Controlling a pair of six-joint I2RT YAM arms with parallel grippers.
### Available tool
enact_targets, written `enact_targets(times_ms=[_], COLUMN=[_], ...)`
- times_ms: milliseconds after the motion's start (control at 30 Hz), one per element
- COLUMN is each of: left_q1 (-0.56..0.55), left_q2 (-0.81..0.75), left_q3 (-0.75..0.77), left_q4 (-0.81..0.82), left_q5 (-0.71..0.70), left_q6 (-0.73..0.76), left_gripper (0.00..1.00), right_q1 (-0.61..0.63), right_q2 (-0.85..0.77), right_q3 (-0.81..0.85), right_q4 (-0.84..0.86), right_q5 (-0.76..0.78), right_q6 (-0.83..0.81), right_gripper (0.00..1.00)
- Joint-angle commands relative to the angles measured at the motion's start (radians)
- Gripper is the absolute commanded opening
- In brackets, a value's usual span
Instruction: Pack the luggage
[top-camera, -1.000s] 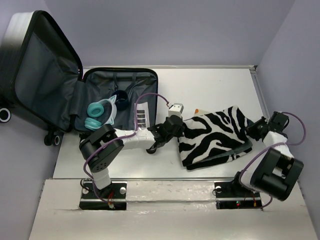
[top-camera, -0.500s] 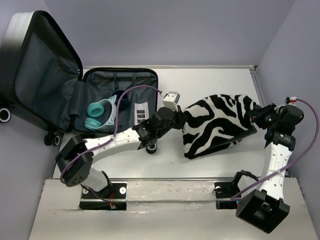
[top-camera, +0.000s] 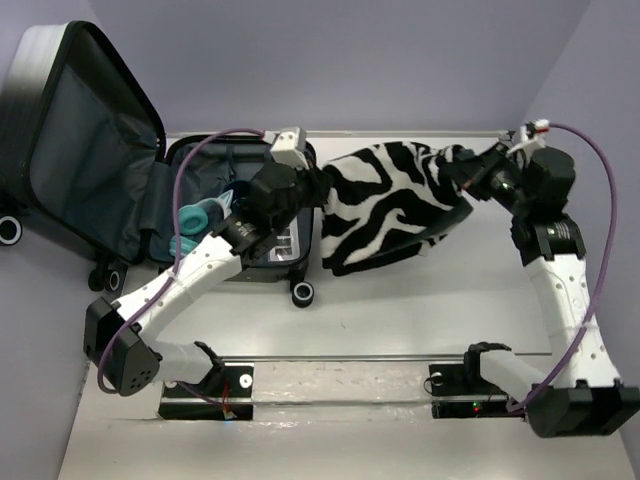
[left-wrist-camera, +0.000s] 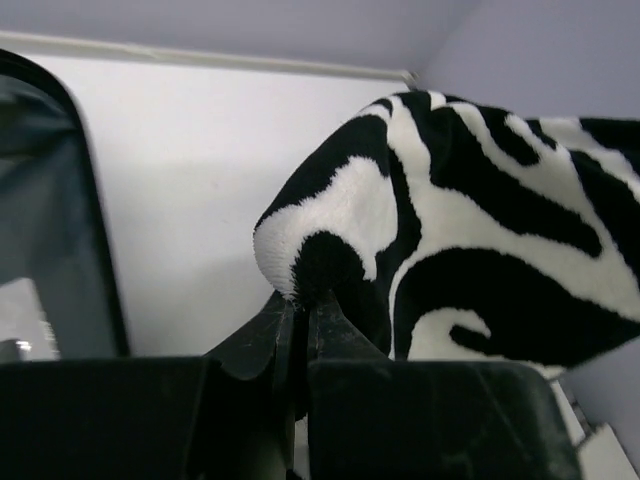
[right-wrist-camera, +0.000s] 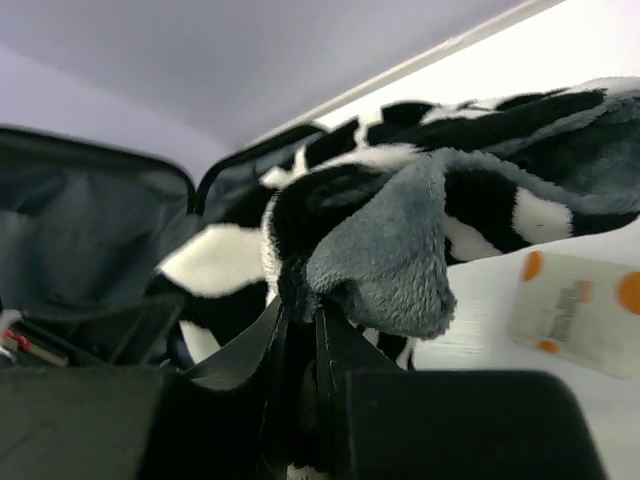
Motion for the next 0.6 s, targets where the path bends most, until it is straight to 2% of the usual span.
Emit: enact_targets(times_ms=[0,67,100,167,300,400,433,500,533,567], left_q1=[0.165,0.234,0.234,0.343,0.603,0.708,0.779,0.858,0.890,0.941], left_q2=[-0.126,-0.163,-0.172,-0.186,-0.192,-0.194,-0.185,-0.165,-0.149,-0.099], left_q3=[0.138,0.154,0.162,0.200,0.244,0.217,0.185,0.151,0.119,0.111], left_q4=[-0.082,-0.116,-0.116,-0.171,-0.255,-0.265,-0.260,-0.242,-0.237,-0.246], left_q5=[-0.045,-0.082,-0.090,-0.055,-0.001,-0.015,-0.010,0.003,0.019,0.038], left_q6=[0.055,0.052,0.046,0.021,0.003,-0.006,-0.013,-0.026,-0.031,-0.030], left_gripper=[0.06,0.06,0.06,0.06,0.06,0.06,0.06,0.06,0.24,0.43], right_q1=[0.302,0.451,0.488,0.568,0.637,0.657,0.669,0.682,0.696,0.705], right_q2=[0.207,0.309,0.364,0.532,0.819,1.048,1.105,1.272,1.326,1.410], right_q3=[0.179,0.319,0.320,0.490,0.856,1.018,1.108,1.188,1.224,1.280], right_q4=[0.159,0.172,0.172,0.170,0.144,0.135,0.135,0.135,0.132,0.124], right_q5=[0.166,0.228,0.234,0.222,0.160,0.112,0.095,0.057,0.051,0.043], right_q6=[0.041,0.018,0.012,0.004,0.018,0.039,0.053,0.094,0.099,0.107], right_gripper=[0.07,0.07,0.07,0.07,0.07,0.07,0.07,0.07,0.07,0.15])
